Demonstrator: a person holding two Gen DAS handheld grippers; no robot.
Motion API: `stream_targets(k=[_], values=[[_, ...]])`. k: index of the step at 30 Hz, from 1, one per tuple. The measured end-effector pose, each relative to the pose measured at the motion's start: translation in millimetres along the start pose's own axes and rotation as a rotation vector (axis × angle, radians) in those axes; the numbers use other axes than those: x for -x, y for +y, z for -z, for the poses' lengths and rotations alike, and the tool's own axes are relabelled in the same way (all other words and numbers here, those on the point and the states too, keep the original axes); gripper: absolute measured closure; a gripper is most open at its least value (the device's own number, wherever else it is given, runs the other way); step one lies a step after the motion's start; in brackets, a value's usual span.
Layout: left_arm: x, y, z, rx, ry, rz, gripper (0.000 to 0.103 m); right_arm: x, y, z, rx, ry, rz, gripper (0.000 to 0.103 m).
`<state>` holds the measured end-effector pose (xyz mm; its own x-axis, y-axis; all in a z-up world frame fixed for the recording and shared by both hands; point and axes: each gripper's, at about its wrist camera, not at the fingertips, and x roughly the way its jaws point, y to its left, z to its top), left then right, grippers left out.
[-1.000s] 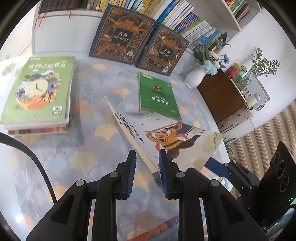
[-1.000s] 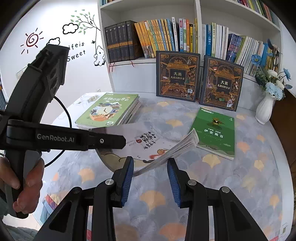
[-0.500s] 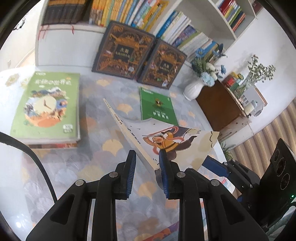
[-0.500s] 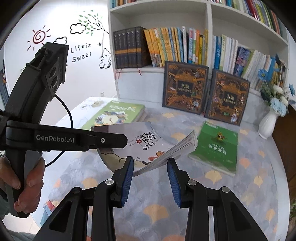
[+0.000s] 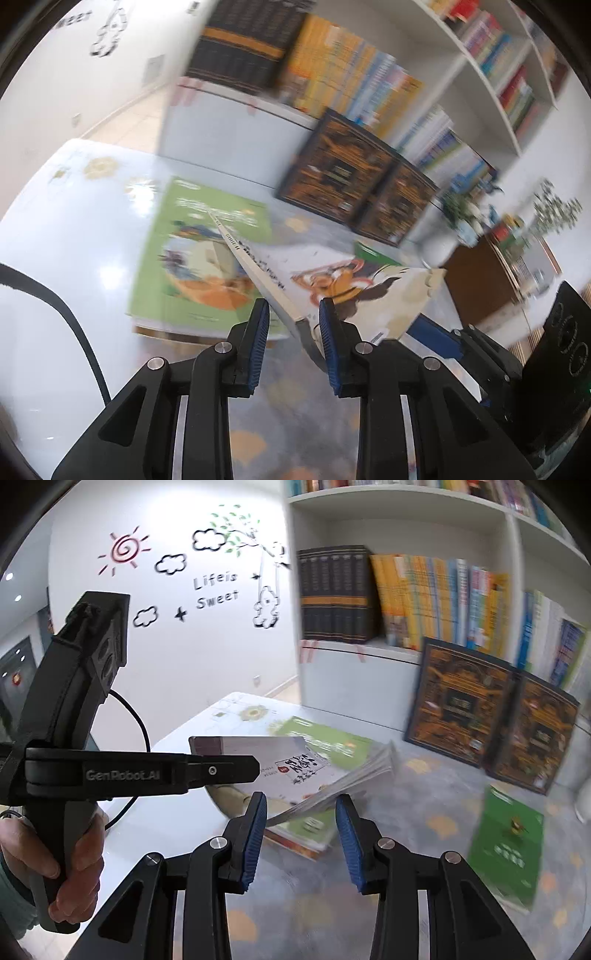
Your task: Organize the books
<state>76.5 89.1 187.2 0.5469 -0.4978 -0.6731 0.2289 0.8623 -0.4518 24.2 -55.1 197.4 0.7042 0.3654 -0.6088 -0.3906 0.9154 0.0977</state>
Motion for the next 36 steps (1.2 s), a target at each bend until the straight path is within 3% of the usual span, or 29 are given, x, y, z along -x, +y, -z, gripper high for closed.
stream_targets(k=[4,8,12,19,24,28,30,32,36], values=[[-6,36,-6,0.109,-0.014,0.046,0.077,-38,25,-5,0.044,0.074,-0.061,0.065],[-20,52,-6,0.144,-0.002,0.031,0.08,-68,45,4,0.1,0.122,-0.073,0.065],[-34,75,-1,0.221,0.014,0.036,0.08,-94,38,14,0.044,0.201,-0.114,0.065],[-40,104,5,0.299,0.003,-0.005,0.08,-119,30,16,0.009,0.242,-0.138,0.065],[-41,112,3,0.32,-0.004,-0.048,0.08,-115,30,8,0.001,0.294,-0.242,0.065],[-45,121,3,0.343,-0.005,-0.067,0.08,-92,-13,3,-0.154,0.224,-0.106,0.065],[-45,125,3,0.364,-0.02,-0.079,0.08,-93,-51,2,-0.253,0.225,0.027,0.065],[-44,131,2,0.393,-0.038,-0.086,0.08,-108,-86,7,-0.334,0.287,0.122,0.065],[-46,143,2,0.46,-0.059,-0.082,0.08,-140,-111,14,-0.389,0.408,0.17,0.065]])
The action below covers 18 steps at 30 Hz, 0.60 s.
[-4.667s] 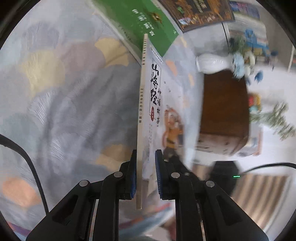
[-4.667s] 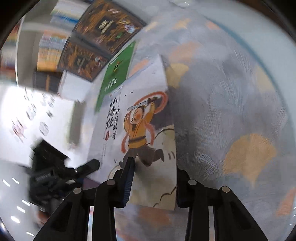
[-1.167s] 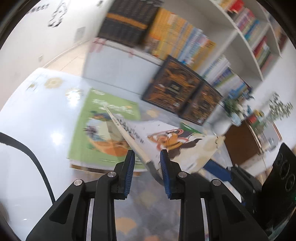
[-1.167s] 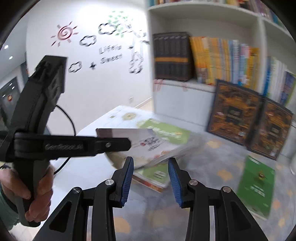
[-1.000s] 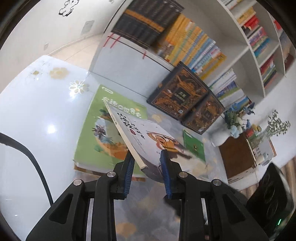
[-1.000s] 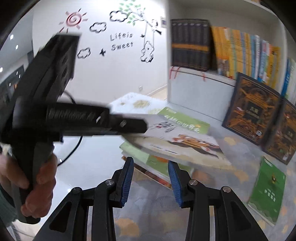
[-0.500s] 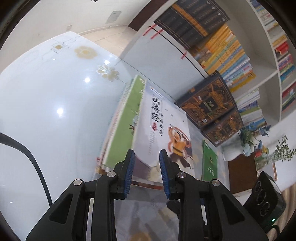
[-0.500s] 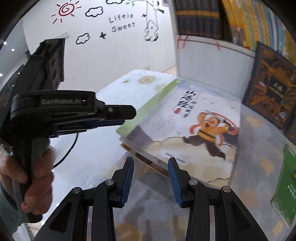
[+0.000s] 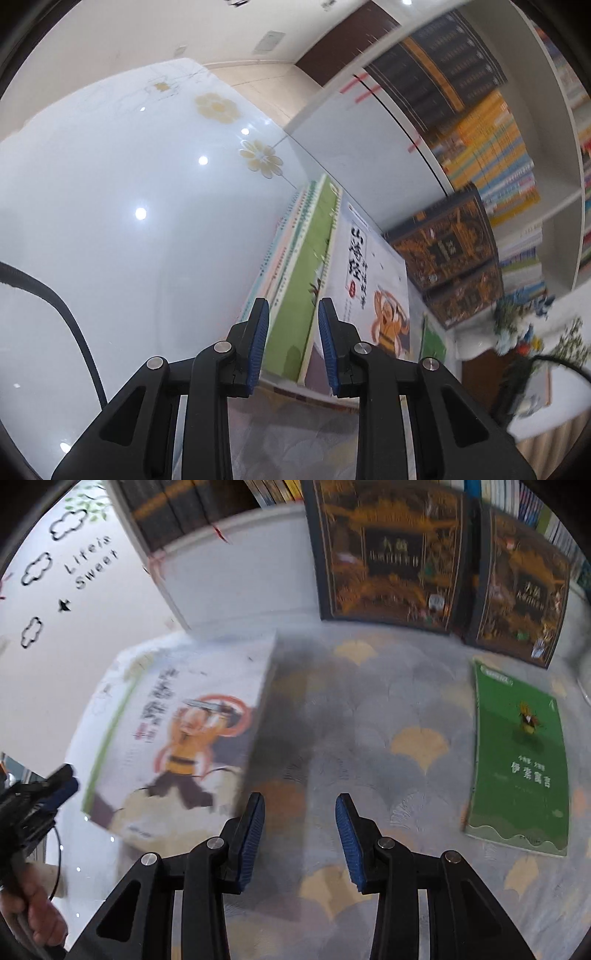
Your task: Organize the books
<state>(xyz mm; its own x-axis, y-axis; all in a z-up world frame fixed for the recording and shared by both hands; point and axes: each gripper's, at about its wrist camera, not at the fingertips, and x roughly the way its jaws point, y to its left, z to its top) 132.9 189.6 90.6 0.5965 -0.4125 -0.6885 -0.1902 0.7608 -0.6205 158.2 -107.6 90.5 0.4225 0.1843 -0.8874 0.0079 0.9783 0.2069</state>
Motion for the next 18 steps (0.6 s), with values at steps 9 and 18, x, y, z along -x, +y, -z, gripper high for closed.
stream_targets(k=[9,18], values=[[-20,1,-2,0.021,0.039,-0.002,0.078,-28,25,-25,0.074,0.051,0.032,0.065],[-15,-3,1,-0.009,0.043,-0.022,0.078,-36,31,-26,0.09,0.058,0.029,0.065]])
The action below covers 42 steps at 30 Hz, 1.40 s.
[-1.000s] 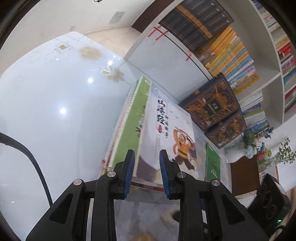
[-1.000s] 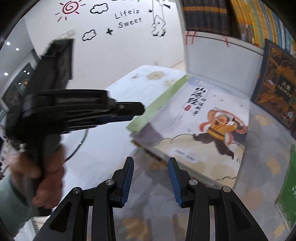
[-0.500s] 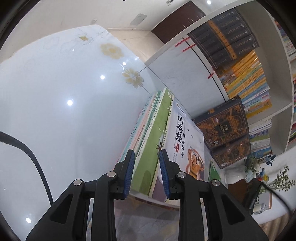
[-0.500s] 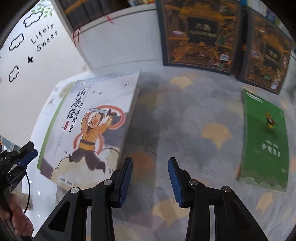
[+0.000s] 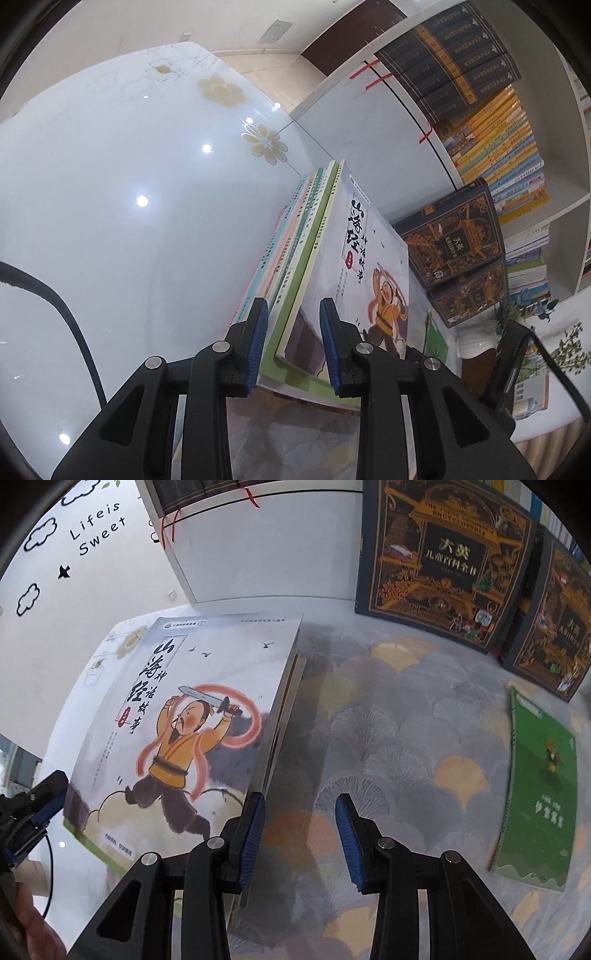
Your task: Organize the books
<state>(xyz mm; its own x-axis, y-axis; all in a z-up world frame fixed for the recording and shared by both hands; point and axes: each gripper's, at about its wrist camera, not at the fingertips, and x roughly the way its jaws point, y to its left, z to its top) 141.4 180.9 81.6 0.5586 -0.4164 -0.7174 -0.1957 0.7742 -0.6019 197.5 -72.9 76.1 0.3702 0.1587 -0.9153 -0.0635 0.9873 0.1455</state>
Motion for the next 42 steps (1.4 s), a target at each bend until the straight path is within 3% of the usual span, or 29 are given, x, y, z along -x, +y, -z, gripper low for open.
stream_targets(k=[6,13,18,23,26,33,42], values=[[20,-8,12,-0.027,-0.022,-0.018,0.078,8,-24,26,-0.047,0.028,-0.046,0.065],[38,-23,43,-0.061,0.012,-0.01,0.078,31,-99,96,-0.179,0.076,-0.075,0.063],[40,-56,78,-0.135,0.059,0.009,0.078,51,-162,152,-0.357,0.081,-0.117,0.062],[28,-110,122,-0.274,0.132,0.014,0.076,73,-214,188,-0.471,0.054,-0.136,0.062],[16,-148,152,-0.36,0.172,0.021,0.076,88,-244,194,-0.49,0.037,-0.135,0.062],[-31,-215,203,-0.411,0.278,0.059,0.076,124,-310,205,-0.51,-0.01,-0.124,0.062],[-100,-280,229,-0.442,0.34,0.036,0.076,130,-373,187,-0.479,-0.018,-0.11,0.06]])
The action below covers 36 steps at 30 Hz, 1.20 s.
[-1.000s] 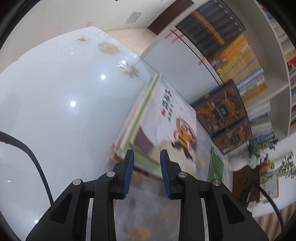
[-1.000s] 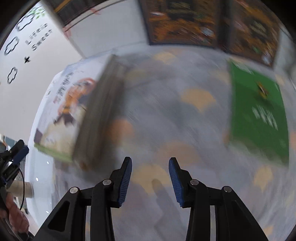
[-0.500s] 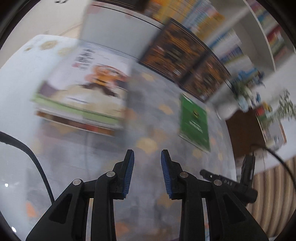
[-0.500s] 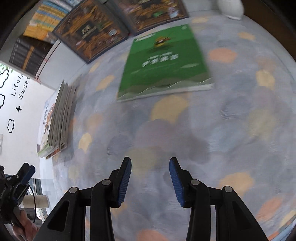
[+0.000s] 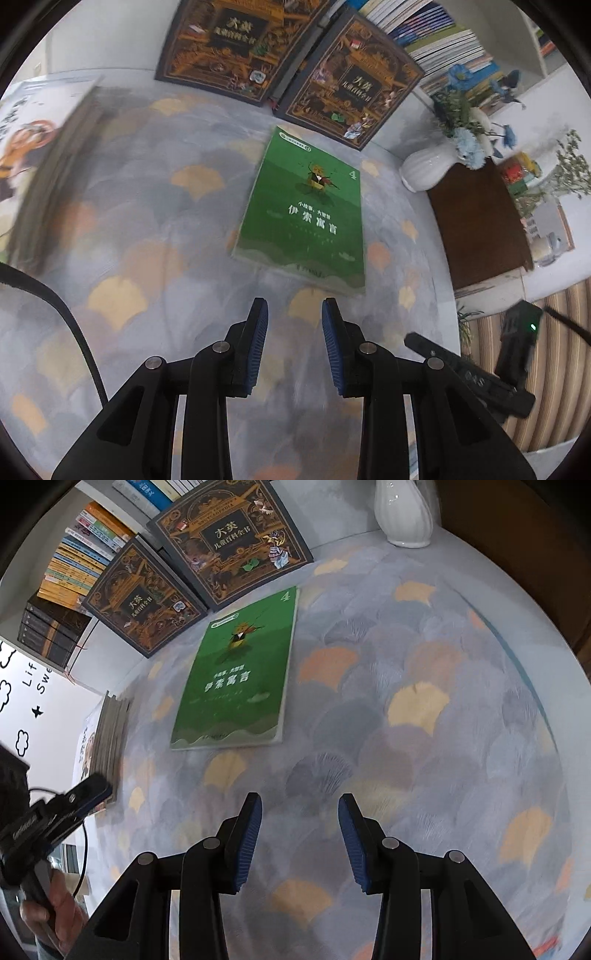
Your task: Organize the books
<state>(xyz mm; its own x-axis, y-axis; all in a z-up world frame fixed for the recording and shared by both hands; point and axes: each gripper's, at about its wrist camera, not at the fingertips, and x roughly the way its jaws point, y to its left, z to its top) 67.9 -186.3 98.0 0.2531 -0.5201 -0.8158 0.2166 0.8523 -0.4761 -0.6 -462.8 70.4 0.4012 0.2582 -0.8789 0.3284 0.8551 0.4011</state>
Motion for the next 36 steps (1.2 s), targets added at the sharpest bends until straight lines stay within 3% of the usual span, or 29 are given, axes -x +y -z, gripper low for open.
stream_targets(k=[3,5,7,9,12,15,18,20,23,27,31,36], values=[[-24,-3,-14,0.023,0.012,-0.008,0.072,-11,-3,-16,0.026,0.024,-0.013,0.05],[-40,-5,-25,0.029,0.019,-0.008,0.068,-20,-2,-28,0.047,0.045,-0.031,0.048],[-47,-2,-31,0.056,0.021,-0.014,0.05,-32,3,-41,0.069,0.067,-0.045,0.048],[-55,4,-39,0.099,0.013,-0.01,0.044,-42,6,-50,0.089,0.077,-0.043,0.048],[-66,15,-50,0.152,0.005,-0.028,0.044,-59,13,-67,0.116,0.096,-0.052,0.048],[-79,17,-57,0.132,-0.004,-0.068,0.046,-77,19,-80,0.132,0.117,-0.058,0.048],[-92,20,-59,0.135,0.014,-0.072,0.057,-91,22,-90,0.13,0.121,-0.066,0.048],[-96,22,-56,0.137,-0.003,-0.072,0.063,-93,25,-94,0.146,0.075,-0.063,0.048],[-97,25,-52,0.145,-0.014,-0.042,0.069,-96,31,-90,0.189,0.053,-0.01,0.063],[-92,26,-45,0.166,-0.005,-0.017,0.069,-94,26,-85,0.192,0.019,0.011,0.071],[-86,17,-25,0.167,0.018,-0.018,0.069,-86,21,-71,0.219,0.038,0.021,0.071],[-74,1,31,0.155,0.065,-0.013,0.069,-66,11,-28,0.28,0.052,0.07,0.07]])
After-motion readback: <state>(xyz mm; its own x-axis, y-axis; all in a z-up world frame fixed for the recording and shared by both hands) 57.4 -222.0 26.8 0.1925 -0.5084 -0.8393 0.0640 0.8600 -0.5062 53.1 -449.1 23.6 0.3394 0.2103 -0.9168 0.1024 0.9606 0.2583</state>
